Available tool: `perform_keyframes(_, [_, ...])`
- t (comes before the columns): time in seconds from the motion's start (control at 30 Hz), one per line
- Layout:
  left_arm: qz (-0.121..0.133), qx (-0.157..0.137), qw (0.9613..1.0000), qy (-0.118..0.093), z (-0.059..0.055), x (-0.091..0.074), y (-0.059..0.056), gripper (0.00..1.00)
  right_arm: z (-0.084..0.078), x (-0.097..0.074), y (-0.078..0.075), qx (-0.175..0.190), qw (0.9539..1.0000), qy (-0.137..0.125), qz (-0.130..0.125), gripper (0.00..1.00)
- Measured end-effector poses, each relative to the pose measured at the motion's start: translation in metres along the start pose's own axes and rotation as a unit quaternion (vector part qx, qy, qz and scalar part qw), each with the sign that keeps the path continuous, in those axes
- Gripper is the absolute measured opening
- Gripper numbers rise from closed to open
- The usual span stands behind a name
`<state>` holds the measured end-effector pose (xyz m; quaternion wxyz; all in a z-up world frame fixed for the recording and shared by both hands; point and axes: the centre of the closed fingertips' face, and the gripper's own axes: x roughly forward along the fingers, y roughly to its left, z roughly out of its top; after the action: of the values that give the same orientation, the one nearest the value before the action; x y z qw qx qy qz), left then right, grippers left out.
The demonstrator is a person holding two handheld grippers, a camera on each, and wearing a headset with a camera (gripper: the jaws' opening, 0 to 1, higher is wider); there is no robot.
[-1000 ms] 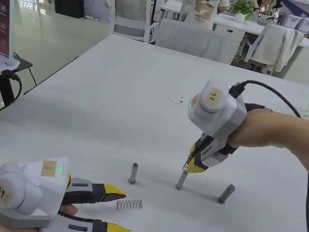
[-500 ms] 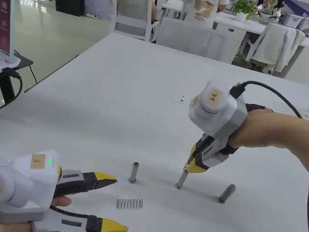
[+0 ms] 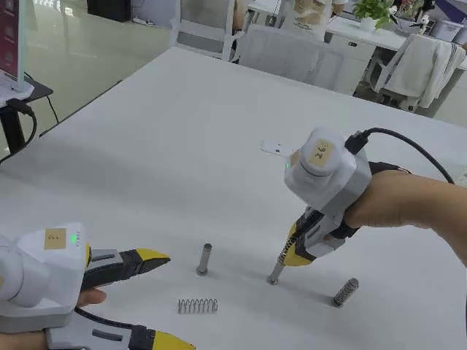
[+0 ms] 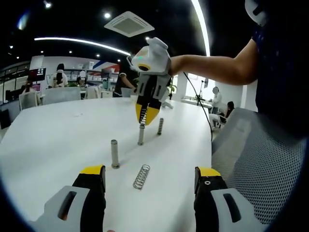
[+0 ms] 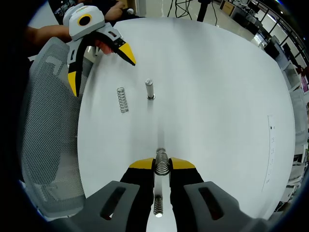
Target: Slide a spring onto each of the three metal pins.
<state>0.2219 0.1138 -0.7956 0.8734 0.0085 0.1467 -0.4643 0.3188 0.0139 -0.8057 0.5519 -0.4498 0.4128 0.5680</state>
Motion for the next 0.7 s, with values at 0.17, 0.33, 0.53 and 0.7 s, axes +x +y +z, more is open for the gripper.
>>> perform_keyframes(0.17, [0.001,0.000,1.0000,0.000,0.001,0.000,0.001,0.72,-0.002,0.006,-0.001,0.001,1.0000,0.003,0.001,0.09])
perform_keyframes(0.33, [0.002,0.000,1.0000,-0.001,0.001,-0.001,0.001,0.72,-0.004,0.014,0.000,0.002,1.0000,0.006,0.003,0.09])
perform_keyframes(0.53, [0.003,0.001,1.0000,0.002,0.000,-0.002,0.001,0.72,-0.006,0.024,0.002,0.001,0.9999,0.012,0.005,0.09])
perform_keyframes(0.7, [0.004,0.000,1.0000,0.004,0.000,-0.003,0.002,0.71,-0.008,0.030,0.002,0.003,0.9999,0.014,0.006,0.09])
